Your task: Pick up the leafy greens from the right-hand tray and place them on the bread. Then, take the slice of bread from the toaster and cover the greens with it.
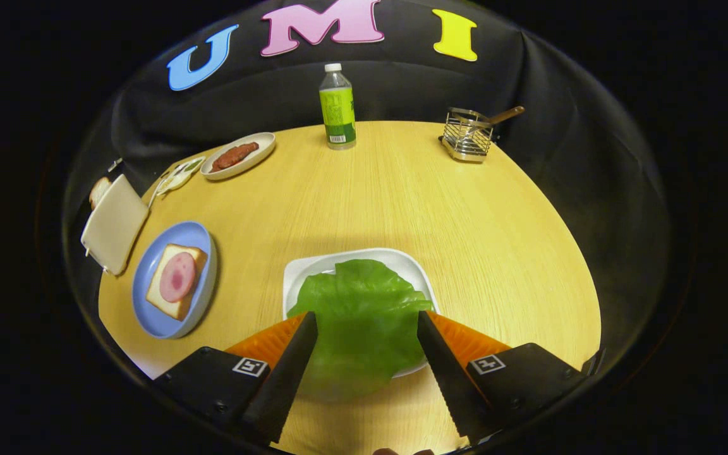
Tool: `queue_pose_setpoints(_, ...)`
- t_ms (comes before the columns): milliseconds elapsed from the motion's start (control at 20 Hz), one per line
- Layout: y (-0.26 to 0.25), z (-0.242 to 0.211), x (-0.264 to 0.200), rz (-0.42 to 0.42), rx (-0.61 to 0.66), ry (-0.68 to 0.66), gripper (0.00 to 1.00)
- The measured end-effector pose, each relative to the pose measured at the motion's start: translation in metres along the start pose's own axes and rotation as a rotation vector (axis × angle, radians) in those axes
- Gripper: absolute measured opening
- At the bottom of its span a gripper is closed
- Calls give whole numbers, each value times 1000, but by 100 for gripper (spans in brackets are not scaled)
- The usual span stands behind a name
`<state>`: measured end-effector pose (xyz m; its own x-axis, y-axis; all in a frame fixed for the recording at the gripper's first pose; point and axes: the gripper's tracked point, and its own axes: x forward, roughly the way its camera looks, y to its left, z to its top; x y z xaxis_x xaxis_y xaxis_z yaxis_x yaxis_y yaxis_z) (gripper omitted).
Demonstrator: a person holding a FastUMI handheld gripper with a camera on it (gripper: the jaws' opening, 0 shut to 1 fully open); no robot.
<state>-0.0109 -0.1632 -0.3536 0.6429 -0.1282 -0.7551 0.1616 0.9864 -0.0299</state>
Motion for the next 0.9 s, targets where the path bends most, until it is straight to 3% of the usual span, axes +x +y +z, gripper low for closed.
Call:
queue_pose_setpoints(400,9,-9,8,12,-35,64,96)
queue_pose_setpoints(550,12,-8,9,37,-55,94,77)
queue_pose_setpoints(650,13,-8,9,46,-57,106,51)
queue_pose_setpoints(700,8,-7,11,36,-72,105,51)
queue_pose_setpoints(800,7,-4,9,36,-27,102,14)
queue_pose_setpoints(900,8,-7,10,65,-15,112,9)
